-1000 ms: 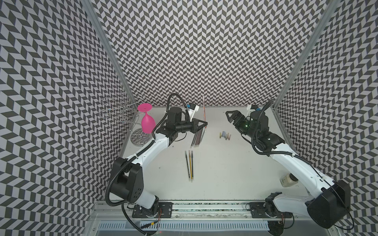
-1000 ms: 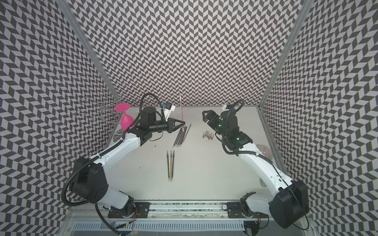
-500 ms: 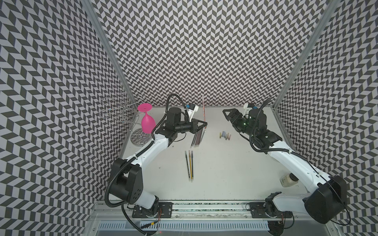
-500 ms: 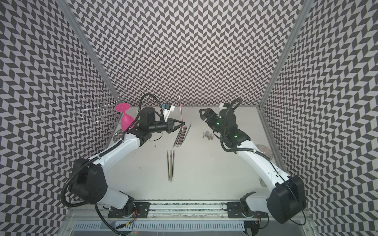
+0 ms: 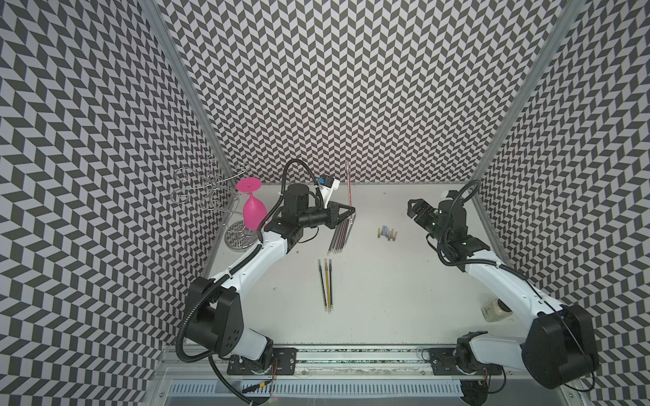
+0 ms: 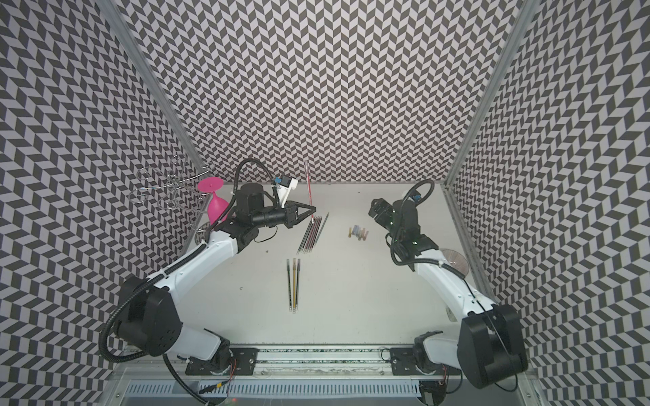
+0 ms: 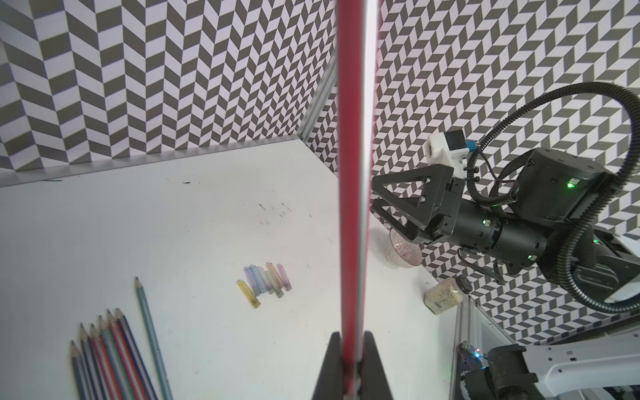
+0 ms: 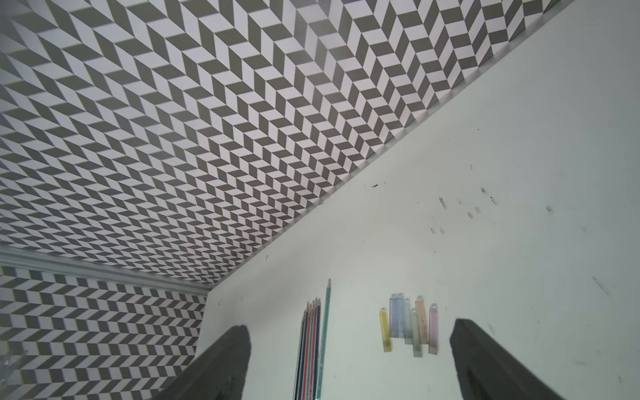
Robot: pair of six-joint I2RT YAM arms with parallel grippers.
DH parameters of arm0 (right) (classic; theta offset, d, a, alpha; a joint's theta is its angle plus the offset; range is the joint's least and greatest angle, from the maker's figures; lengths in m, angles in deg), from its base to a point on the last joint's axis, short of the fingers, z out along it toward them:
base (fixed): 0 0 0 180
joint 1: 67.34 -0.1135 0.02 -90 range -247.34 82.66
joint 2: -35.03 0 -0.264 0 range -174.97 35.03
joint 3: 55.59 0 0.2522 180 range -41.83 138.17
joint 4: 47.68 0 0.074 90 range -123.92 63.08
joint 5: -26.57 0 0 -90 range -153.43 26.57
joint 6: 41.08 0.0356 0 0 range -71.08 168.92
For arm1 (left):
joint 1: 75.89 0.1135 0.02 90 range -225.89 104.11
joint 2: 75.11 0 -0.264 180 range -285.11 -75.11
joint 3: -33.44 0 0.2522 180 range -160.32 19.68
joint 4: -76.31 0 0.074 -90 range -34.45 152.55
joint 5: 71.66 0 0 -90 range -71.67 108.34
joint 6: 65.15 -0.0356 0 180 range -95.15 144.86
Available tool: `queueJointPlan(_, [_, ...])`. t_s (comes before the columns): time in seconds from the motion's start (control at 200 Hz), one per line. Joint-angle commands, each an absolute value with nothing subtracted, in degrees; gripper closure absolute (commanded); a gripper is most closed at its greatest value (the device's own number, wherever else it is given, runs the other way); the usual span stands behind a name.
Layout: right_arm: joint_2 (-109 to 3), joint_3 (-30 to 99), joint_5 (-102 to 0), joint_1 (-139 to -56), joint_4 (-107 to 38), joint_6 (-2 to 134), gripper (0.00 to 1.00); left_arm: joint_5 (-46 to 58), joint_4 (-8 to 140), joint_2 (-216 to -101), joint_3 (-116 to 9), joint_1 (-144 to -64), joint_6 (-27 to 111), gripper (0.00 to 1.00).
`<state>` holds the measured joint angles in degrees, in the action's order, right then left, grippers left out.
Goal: Remove the protective cover of the pencils
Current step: Remove the protective sleeve from the pencil.
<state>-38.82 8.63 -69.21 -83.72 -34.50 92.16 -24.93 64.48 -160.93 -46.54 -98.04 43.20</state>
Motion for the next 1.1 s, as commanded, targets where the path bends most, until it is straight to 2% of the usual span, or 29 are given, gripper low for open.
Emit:
queueJointPlan(0.0, [-40.8, 5.5, -66.9, -83.8, -45.7, 88.5, 0.11, -24.9, 63.6, -164.7, -45.2, -97.0, 38.3, 1.00])
queueJointPlan(0.055, [-44.7, 7.0, -60.1, -83.9, -44.4, 84.8, 0.14, -24.8, 63.1, -165.2, -46.0, -96.9, 36.7, 1.00])
queueJointPlan(0.16, [-53.5, 12.9, -55.0, -84.5, -34.7, 83.5, 0.18, -28.1, 69.1, -165.6, -43.3, -95.1, 40.5, 1.00])
queueJointPlan(0.235, [-54.7, 13.6, -50.6, -85.0, -32.2, 80.9, 0.20, -31.1, 70.0, -165.8, -43.9, -94.2, 44.9, 1.00])
queueJointPlan(0.385, [-45.7, 1.5, -46.4, -85.3, -41.0, 80.7, 0.21, -30.0, 70.2, -160.4, -43.6, -92.8, 49.2, 1.00])
queueJointPlan(0.476, [-39.3, -1.1, -43.7, -85.4, -38.0, 81.8, 0.22, -25.3, 69.3, -157.4, -42.6, -94.6, 47.6, 1.00])
queueJointPlan(0.641, [-30.7, -3.8, -43.7, -85.4, -39.0, 79.7, 0.21, -21.9, 56.9, -161.5, -49.0, -101.4, 37.5, 1.00])
queueJointPlan(0.731, [-29.5, -3.7, -47.3, -85.2, -35.9, 77.0, 0.21, -16.0, 48.8, -163.1, -52.8, -108.1, 32.6, 1.00])
queueJointPlan(0.806, [-28.6, -3.3, -44.3, -84.9, -32.1, 73.9, 0.21, -12.2, 43.5, -163.6, -54.7, -112.7, 31.0, 1.00])
queueJointPlan(0.941, [-24.1, -8.4, -41.5, -84.7, -29.6, 70.7, 0.22, -15.7, 36.9, -163.6, -51.5, -113.8, 28.7, 1.00])
queueJointPlan(1.096, [-15.2, -17.3, -40.2, -84.7, -34.0, 70.3, 0.21, -10.8, 33.5, -163.5, -47.9, -114.0, 26.8, 1.00])
